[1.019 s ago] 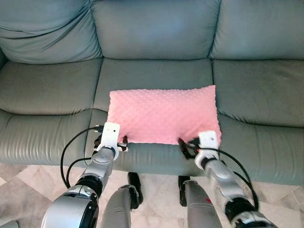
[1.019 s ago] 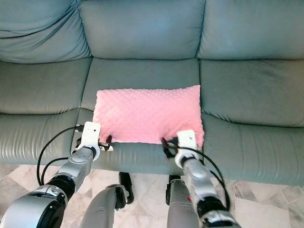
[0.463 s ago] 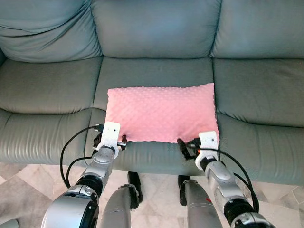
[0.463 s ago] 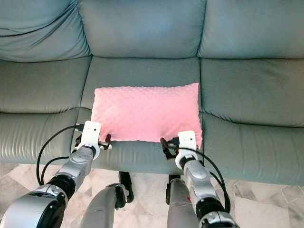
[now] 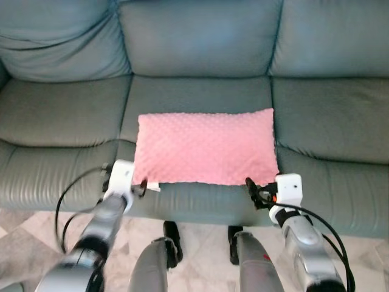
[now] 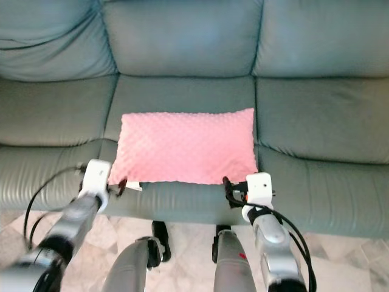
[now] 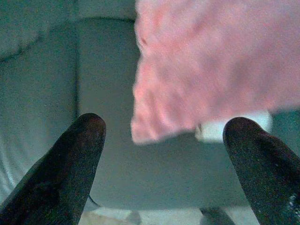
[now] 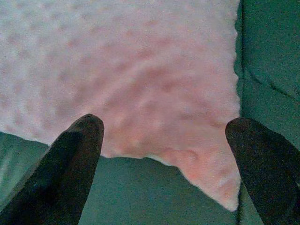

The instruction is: Move the pillow to the sofa

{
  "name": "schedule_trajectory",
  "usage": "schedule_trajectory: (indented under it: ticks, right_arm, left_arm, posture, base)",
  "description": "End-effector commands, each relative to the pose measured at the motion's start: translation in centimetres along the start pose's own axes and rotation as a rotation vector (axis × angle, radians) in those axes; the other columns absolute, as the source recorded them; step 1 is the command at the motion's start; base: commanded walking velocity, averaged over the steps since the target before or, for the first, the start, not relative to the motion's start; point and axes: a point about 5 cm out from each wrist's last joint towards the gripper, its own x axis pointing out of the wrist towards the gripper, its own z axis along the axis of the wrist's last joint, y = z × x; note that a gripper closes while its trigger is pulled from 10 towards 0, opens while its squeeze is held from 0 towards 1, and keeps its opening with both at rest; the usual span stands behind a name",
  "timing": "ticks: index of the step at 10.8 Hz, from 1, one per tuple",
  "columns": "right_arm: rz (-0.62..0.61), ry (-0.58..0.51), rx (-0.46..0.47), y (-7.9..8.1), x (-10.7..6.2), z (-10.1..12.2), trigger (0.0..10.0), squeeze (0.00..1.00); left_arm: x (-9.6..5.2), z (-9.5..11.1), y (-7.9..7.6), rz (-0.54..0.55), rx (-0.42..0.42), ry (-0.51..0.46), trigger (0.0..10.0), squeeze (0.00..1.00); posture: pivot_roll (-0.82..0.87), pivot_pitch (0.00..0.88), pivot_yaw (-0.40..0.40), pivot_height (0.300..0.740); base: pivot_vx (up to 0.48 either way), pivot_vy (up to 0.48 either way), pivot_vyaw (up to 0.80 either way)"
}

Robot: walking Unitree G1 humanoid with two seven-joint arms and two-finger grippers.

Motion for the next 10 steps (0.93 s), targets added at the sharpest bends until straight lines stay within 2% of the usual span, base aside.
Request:
schedule_trajectory:
  ticks: [1, 2, 3, 4, 5, 6, 8, 10]
  right_arm:
    - [0.024, 0.035, 0.031, 1.0, -1.1, -0.8, 10.0, 0.00]
    - [0.031, 0.019, 0.037, 1.4, -1.1, -0.1, 10.0, 0.00]
    - [0.037, -0.034, 0.020, 2.2, -1.4, 1.4, 10.0, 0.00]
    - [0.037, -0.045, 0.022, 2.5, -1.2, 2.0, 10.0, 0.00]
    - [0.028, -0.059, 0.031, 2.7, -0.7, 2.6, 10.0, 0.00]
    - [0.028, -0.087, 0.030, 3.0, 0.5, 3.8, 10.0, 0.00]
    - [0.038, -0.118, 0.000, 3.1, 1.4, 5.2, 10.0, 0.00]
    - [0.020, -0.152, -0.033, 2.5, 2.2, 6.6, 10.0, 0.00]
  left_arm:
    - [-1.1, -2.2, 1.1, -0.015, 0.003, 0.060, 10.0, 0.00]
    - [-1.4, -2.1, 1.6, -0.034, -0.005, 0.051, 10.0, 0.00]
    - [-2.1, -0.8, 2.7, -0.014, -0.023, -0.052, 10.0, 0.00]
    - [-2.3, 0.3, 3.2, 0.017, -0.057, -0.121, 10.0, 0.00]
    - [-2.5, 1.2, 3.7, 0.073, -0.135, -0.192, 10.0, 0.00]
    - [-2.6, 3.0, 4.0, 0.162, -0.184, -0.293, 10.0, 0.00]
    - [-3.3, 5.0, 3.5, 0.205, -0.213, -0.396, 10.0, 0.00]
    - [-3.4, 6.2, 2.7, 0.219, -0.225, -0.450, 10.0, 0.00]
  posture:
    - [-0.20, 0.297, 0.117, 0.740]
    - [-0.20, 0.245, 0.115, 0.740]
    - [-0.20, 0.186, 0.112, 0.740]
    - [-0.19, 0.154, 0.106, 0.740]
    - [-0.19, 0.126, 0.099, 0.740]
    - [-0.17, 0.066, 0.079, 0.740]
    - [-0.16, 0.028, 0.063, 0.740]
    - [-0.15, 0.000, 0.047, 0.740]
  base:
    - [0.000, 0.000, 0.00]
    - [0.000, 0.000, 0.00]
    - [0.000, 0.000, 0.00]
    - [0.000, 0.000, 0.00]
    - [0.000, 0.000, 0.00]
    - [0.000, 0.000, 0.00]
    - [0.000, 0.000, 0.00]
    - [0.000, 0.000, 0.00]
